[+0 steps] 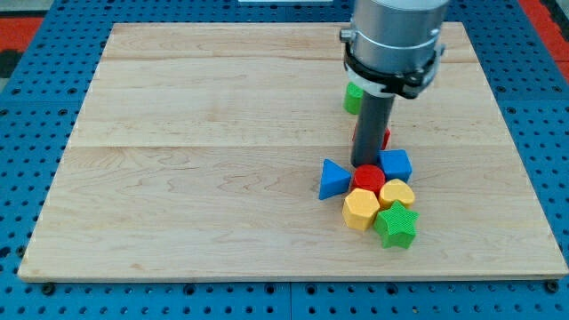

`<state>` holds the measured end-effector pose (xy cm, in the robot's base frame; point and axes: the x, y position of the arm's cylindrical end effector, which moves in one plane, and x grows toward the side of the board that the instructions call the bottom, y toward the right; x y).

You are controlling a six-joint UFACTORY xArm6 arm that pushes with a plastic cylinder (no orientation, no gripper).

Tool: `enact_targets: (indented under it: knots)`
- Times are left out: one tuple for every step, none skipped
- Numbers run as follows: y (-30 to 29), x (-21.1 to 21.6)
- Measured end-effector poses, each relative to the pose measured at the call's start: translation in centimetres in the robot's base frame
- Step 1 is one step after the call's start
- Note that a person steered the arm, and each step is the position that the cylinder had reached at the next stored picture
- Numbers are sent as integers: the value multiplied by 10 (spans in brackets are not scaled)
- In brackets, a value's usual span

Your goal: Move the blue cube to the left side of the red circle

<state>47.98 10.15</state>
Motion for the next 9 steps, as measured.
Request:
enact_targets:
  knots:
    - [17, 10]
    - [32, 10]
    - [59, 10]
    - [61, -3]
    - [99, -5]
    - [139, 24]
    - [142, 46]
    - [161, 67]
    - [153, 80]
